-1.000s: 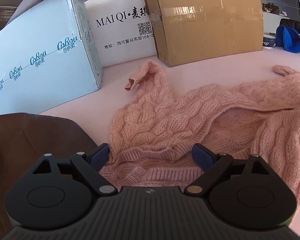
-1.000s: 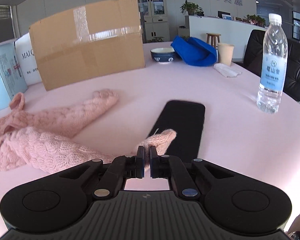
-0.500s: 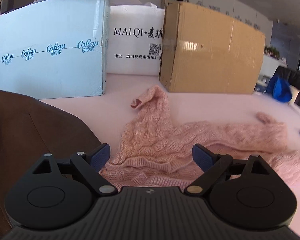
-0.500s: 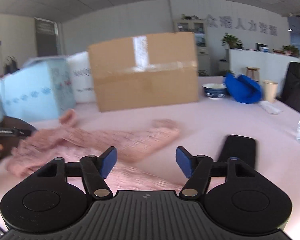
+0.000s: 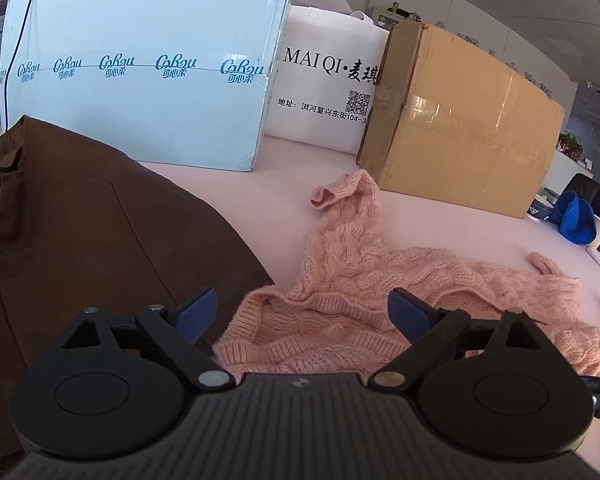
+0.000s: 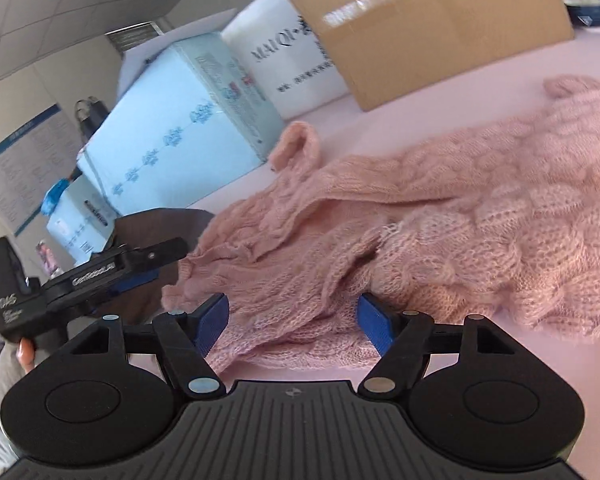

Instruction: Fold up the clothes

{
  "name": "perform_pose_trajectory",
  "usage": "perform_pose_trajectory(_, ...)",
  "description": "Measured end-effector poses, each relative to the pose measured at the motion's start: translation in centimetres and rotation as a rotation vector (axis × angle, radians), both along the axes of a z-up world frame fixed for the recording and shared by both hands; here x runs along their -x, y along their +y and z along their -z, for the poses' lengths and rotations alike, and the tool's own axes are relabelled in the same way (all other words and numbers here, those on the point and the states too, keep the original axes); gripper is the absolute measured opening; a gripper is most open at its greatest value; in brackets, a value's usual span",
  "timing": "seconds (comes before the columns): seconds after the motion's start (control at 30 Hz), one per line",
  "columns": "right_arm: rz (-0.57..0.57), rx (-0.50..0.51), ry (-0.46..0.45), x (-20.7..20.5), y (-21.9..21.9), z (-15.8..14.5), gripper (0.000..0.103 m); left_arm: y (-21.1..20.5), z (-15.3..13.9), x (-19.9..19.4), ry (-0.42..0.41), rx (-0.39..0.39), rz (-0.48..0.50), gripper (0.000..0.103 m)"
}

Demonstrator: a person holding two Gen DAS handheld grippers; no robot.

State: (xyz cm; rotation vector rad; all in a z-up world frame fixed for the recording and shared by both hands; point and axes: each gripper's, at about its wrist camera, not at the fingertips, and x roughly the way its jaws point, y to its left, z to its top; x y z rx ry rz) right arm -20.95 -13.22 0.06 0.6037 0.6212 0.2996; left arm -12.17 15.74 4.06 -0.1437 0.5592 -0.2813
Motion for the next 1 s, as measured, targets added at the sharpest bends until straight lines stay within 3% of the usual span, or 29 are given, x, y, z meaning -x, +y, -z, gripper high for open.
perform_pose_trajectory(0.07, 0.008, -0.014, -0.002, 0.1, 0.0, -0.1, 0.065, 0.4, 0.1, -0.2, 0.010, 0.010, -0.013, 0.092)
perform_pose_trajectory(0.1, 0.003, -0.009, -0.007, 0.3, 0.2, 0.0, 0.043, 0.4, 0.1, -0.4, 0.012, 0.010, -0.018, 0.092)
perform_pose_trajectory(0.13, -0.014, 0.010, -0.021, 0.3, 0.7, -0.2, 0.031, 0.4, 0.1, -0.4, 0.013, 0.008, -0.022, 0.092)
perform_pose_trajectory(0.17, -0.032, 0.034, -0.032, 0.3, 1.2, -0.3, 0.010, 0.4, 0.2, -0.5, 0.014, 0.006, -0.026, 0.092)
perform_pose_trajectory(0.2, -0.056, 0.061, -0.051, 0.6, 1.9, -0.4, 0.007, 0.5, 0.2, -0.5, 0.013, 0.003, -0.036, 0.092)
perform_pose_trajectory(0.27, -0.098, 0.110, -0.114, 1.4, 2.9, -0.6, 0.007, 0.6, 0.3, -0.5, 0.004, -0.003, -0.058, 0.092)
perform_pose_trajectory(0.3, -0.139, 0.158, -0.190, 2.6, 3.9, -1.0, 0.007, 0.7, 0.3, -0.4, -0.004, -0.005, -0.071, 0.092)
perform_pose_trajectory(0.4, -0.225, 0.170, -0.353, 5.8, 4.9, -1.8, 0.007, 1.0, -0.3, 0.8, -0.098, 0.003, -0.089, 0.092)
perform_pose_trajectory(0.5, -0.326, 0.117, -0.452, 8.9, 5.4, -2.3, 0.007, 1.1, -0.7, 2.2, -0.187, 0.013, -0.059, 0.092)
perform_pose_trajectory(0.6, -0.442, 0.124, -0.453, 10.6, 6.5, -2.2, 0.007, 1.3, -1.0, 3.3, -0.245, 0.018, -0.068, 0.092)
perform_pose_trajectory(0.7, -0.535, 0.148, -0.437, 11.6, 7.6, -1.5, 0.007, 1.7, -1.0, 3.8, -0.241, 0.039, -0.053, 0.092)
perform_pose_trajectory(0.8, -0.578, 0.204, -0.442, 12.3, 8.8, -0.6, 0.007, 1.4, -0.5, 4.1, -0.243, -0.022, -0.109, 0.092)
perform_pose_trajectory(0.9, -0.634, 0.232, -0.384, 11.9, 10.0, 0.6, 0.007, 0.8, -0.2, 4.5, -0.276, -0.078, -0.114, 0.092)
perform_pose_trajectory(0.97, -0.657, 0.259, -0.348, 11.7, 10.7, 1.4, 0.012, 0.2, -0.1, 4.8, -0.293, -0.104, -0.078, 0.092)
perform_pose_trajectory(1.0, -0.666, 0.267, -0.341, 11.9, 11.0, 1.8, 0.023, 0.0, 0.0, 5.0, -0.300, -0.119, -0.071, 0.092)
